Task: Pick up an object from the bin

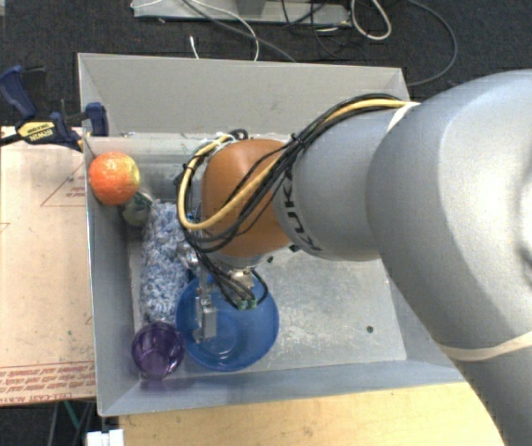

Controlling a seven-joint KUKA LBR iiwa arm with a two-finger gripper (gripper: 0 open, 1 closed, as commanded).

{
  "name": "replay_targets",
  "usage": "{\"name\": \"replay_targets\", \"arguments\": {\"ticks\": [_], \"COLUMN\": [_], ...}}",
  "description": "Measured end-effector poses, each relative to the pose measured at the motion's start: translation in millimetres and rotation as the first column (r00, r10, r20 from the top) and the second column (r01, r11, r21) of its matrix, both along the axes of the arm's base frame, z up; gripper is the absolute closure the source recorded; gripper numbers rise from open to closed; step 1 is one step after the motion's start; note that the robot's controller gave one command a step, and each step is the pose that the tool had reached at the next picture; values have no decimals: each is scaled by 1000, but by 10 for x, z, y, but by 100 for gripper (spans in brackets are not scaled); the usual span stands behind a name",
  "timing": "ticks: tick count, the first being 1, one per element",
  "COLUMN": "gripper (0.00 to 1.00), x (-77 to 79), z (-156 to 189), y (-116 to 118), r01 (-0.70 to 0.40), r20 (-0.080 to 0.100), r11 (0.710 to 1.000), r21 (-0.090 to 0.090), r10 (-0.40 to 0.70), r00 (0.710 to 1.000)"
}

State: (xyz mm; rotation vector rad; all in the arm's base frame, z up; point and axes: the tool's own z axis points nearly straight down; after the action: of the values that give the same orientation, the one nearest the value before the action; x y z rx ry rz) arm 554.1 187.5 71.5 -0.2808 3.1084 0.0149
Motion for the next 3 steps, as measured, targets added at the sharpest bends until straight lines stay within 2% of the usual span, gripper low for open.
{"name": "replay_targets", "arguments": {"ticks": [1, 2, 3], "gripper": [100, 100, 100], "x": [218, 219, 184], "z": [15, 15, 173], "y": [462, 462, 447], "r01": [-247, -246, -245], "r20": [-6, -6, -9], "r11": [969, 969, 970], "r21": [-11, -10, -11], "r10": [247, 246, 245], "r00": [969, 969, 970]}}
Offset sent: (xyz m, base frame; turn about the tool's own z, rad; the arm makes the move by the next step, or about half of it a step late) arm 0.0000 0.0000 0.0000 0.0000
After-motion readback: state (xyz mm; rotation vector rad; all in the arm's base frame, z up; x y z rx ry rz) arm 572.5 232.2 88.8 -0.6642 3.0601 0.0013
